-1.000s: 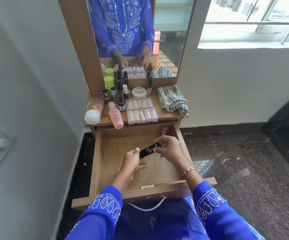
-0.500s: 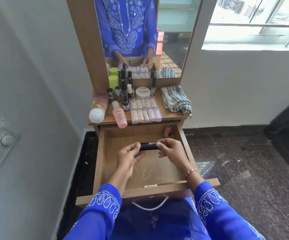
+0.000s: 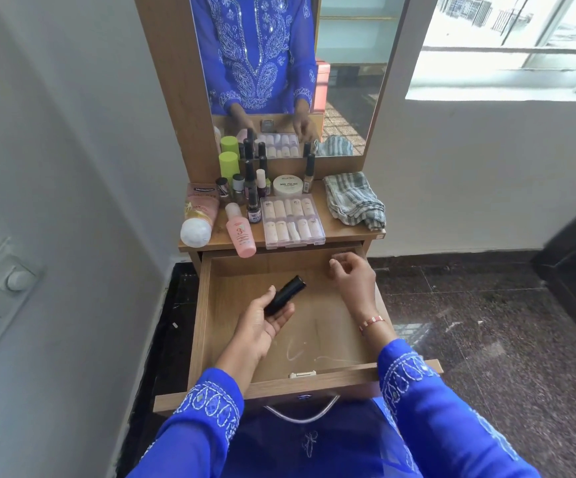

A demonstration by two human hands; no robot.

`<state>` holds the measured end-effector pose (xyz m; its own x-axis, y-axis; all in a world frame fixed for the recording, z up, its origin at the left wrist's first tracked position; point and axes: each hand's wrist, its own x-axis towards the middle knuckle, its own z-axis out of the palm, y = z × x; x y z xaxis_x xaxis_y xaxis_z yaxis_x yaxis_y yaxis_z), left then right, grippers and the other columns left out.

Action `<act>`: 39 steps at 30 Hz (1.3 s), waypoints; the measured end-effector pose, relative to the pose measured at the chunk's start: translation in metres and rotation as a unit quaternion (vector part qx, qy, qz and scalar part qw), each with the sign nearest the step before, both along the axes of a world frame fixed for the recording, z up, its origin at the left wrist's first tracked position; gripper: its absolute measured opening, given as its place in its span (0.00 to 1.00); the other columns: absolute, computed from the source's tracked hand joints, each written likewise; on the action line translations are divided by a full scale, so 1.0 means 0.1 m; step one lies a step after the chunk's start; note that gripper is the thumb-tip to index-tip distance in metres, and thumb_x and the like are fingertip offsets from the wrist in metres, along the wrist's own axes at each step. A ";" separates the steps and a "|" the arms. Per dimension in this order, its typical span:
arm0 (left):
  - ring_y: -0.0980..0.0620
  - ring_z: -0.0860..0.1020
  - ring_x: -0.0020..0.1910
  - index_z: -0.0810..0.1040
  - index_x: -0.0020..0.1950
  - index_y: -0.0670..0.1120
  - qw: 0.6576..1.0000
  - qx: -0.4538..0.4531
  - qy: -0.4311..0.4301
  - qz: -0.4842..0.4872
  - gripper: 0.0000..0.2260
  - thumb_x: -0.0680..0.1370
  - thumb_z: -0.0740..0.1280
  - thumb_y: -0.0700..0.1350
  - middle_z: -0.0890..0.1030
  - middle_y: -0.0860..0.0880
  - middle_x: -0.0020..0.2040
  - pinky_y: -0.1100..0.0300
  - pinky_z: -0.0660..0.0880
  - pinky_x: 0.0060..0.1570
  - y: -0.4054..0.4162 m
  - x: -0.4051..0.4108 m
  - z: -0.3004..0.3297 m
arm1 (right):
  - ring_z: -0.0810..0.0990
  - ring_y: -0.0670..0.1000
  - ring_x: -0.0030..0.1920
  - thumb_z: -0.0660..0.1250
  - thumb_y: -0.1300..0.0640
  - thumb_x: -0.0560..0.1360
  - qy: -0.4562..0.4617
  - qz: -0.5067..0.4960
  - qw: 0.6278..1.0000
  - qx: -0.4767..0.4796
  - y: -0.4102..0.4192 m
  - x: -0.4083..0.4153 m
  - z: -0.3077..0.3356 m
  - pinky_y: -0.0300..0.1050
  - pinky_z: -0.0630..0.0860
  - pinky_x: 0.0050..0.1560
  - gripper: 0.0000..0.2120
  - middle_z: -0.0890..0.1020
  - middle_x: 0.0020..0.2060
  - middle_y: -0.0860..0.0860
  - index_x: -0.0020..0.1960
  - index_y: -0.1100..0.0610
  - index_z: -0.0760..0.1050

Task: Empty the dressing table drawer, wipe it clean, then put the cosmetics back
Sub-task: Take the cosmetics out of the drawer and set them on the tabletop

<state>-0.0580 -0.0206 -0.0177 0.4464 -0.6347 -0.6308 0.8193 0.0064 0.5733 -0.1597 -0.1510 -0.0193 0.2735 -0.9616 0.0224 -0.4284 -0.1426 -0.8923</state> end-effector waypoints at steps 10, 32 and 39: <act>0.52 0.79 0.23 0.75 0.43 0.36 0.998 0.007 0.068 0.008 0.16 0.77 0.63 0.50 0.79 0.43 0.25 0.64 0.78 0.24 0.03 0.05 -0.04 | 0.74 0.61 0.52 0.60 0.68 0.73 0.279 0.084 0.944 -0.154 -0.17 0.09 0.01 0.48 0.68 0.49 0.09 0.73 0.53 0.64 0.53 0.67 0.73; 0.45 0.82 0.38 0.75 0.47 0.38 0.998 -0.027 0.042 -0.024 0.10 0.78 0.63 0.45 0.82 0.41 0.33 0.54 0.80 0.41 0.00 0.03 -0.03 | 0.69 0.45 0.20 0.61 0.59 0.77 -0.170 0.095 0.865 0.462 0.34 -0.15 0.06 0.34 0.64 0.23 0.08 0.74 0.20 0.51 0.40 0.59 0.74; 0.45 0.83 0.40 0.75 0.50 0.38 0.998 -0.044 0.030 -0.021 0.08 0.77 0.63 0.43 0.84 0.40 0.36 0.52 0.76 0.50 0.02 0.03 -0.03 | 0.75 0.49 0.26 0.61 0.60 0.77 -0.054 0.233 0.893 0.381 0.45 -0.12 0.19 0.38 0.73 0.27 0.07 0.77 0.29 0.57 0.52 0.63 0.73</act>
